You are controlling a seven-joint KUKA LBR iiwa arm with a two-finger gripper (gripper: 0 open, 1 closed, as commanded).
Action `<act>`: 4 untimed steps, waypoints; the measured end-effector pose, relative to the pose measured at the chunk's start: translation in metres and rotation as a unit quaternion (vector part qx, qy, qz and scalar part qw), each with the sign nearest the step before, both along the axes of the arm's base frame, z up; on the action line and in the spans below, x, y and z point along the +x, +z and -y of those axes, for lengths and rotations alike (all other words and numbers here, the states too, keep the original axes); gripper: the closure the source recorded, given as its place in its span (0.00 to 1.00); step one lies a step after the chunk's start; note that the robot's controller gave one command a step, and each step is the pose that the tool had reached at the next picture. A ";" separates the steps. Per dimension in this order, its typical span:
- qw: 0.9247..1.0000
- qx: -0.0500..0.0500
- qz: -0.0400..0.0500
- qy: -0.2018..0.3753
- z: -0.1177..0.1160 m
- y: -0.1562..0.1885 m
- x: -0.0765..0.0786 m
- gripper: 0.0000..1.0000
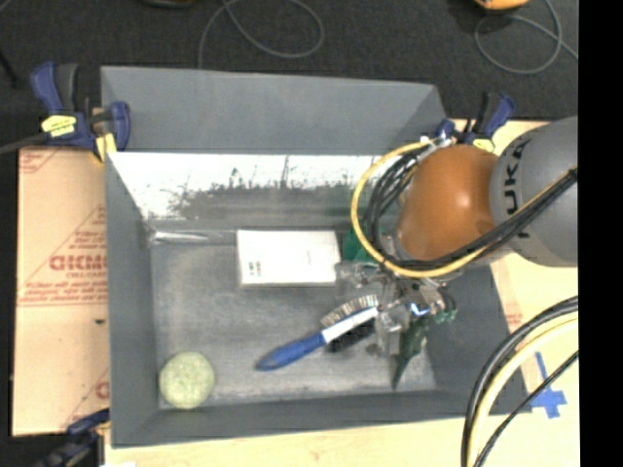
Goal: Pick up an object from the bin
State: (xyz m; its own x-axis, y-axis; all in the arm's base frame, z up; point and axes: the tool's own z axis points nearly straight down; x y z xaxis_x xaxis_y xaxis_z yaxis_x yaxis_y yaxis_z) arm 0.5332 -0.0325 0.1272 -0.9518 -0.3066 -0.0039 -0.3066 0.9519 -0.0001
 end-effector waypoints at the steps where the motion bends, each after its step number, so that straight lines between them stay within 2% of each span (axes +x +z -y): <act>1: 0.992 -0.001 0.000 0.127 0.000 -0.049 0.009 0.00; 2: 0.999 0.000 0.000 0.035 -0.003 -0.058 0.008 1.00; 3: 0.999 0.000 0.000 0.033 -0.003 -0.057 0.008 1.00; 4: 0.999 0.000 -0.004 0.034 -0.003 -0.051 0.006 1.00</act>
Offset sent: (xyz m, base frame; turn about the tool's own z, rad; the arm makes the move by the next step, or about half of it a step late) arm 0.0077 0.0039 -0.0572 -0.0677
